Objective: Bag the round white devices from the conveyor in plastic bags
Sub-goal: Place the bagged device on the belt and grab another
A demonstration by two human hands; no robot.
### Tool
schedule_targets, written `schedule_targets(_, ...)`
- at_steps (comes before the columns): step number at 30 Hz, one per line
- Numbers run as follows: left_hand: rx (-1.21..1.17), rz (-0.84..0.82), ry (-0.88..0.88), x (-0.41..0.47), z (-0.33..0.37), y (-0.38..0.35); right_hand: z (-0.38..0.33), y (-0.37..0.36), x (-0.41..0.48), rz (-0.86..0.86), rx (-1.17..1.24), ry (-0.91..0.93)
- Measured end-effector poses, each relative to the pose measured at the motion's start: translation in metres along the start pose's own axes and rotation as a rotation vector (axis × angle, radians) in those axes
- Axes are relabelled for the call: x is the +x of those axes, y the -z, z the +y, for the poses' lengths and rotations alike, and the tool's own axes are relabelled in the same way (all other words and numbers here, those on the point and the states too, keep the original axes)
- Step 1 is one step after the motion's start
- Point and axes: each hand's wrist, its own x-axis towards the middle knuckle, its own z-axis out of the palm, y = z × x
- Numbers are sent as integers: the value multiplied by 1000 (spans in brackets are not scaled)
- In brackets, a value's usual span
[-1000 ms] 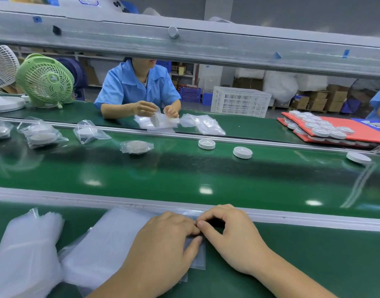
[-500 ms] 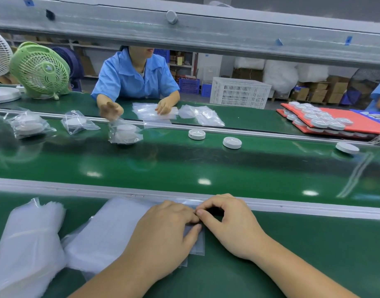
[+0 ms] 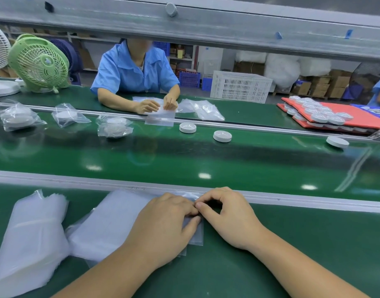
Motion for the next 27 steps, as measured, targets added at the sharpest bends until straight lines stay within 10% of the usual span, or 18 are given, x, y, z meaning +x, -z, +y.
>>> schedule_targets(27, -6, -17, 1, 0, 0, 1, 1, 2, 1, -23, 13, 2)
